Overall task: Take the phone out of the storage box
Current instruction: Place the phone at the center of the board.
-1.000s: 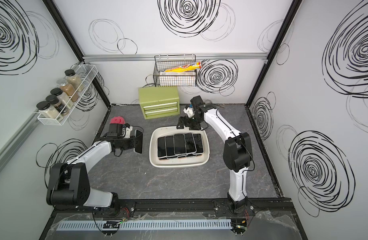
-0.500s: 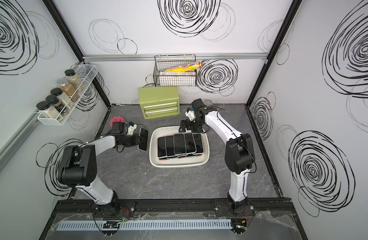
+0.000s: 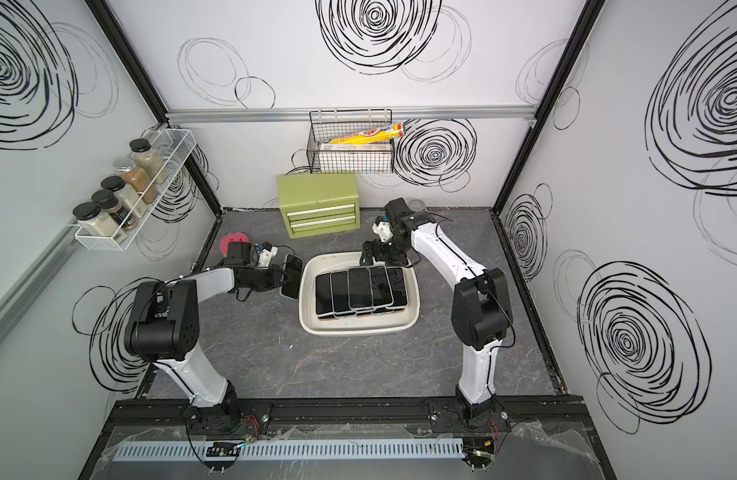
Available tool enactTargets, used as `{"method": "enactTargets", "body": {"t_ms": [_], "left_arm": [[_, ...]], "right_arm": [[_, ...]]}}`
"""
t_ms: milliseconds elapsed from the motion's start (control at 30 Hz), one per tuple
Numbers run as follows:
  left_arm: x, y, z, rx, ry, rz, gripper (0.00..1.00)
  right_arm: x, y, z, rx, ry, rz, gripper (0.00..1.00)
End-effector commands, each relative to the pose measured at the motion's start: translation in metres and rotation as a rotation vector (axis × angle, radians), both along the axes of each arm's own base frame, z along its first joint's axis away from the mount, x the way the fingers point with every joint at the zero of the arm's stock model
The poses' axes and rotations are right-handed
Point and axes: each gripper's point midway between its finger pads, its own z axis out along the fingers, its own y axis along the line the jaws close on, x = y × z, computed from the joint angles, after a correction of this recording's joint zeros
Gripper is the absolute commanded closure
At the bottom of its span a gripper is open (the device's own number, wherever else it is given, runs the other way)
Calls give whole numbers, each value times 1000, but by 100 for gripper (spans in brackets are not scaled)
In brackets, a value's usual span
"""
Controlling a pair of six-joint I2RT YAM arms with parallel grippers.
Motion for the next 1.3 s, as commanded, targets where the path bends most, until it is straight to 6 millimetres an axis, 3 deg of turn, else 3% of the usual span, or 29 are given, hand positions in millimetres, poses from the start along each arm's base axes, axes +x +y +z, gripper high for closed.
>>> {"method": "enactTargets", "body": {"t_ms": [0,133,300,667,700,833,900,967,1033,1100,1133,1267], "left_arm": [[7,14,-13,58,-6,36,90],[4,24,-24,111,26,81,81],[3,38,-31,187,53,124,62],[5,50,-30,239,66,174,50],[6,52,-27,247,60,184,46],[10,61,-3,282,36,230,40],[12,64,19,304,0,246,21],[13,66,44,309,-24,276,19],[12,60,74,323,-65,289,18],[7,42,97,312,-103,277,10],[3,30,106,306,-116,271,1],[-16,-16,126,254,-138,243,1]], "right_arm": [[-1,-2,14,3,-40,1,6],[-2,-3,12,3,-35,-3,6],[-4,-2,10,8,-28,-8,6],[-7,-4,7,3,-26,-7,6],[-7,-5,7,0,-28,-8,6],[-1,-23,3,-109,-39,-55,4],[3,-39,0,-218,-40,-90,2],[4,-47,-1,-308,-64,-105,1],[0,-42,-1,-362,-90,-96,0],[-7,-30,-4,-386,-94,-78,0],[-12,-21,-6,-384,-95,-72,0],[-24,6,-21,-360,-71,-66,0]]}}
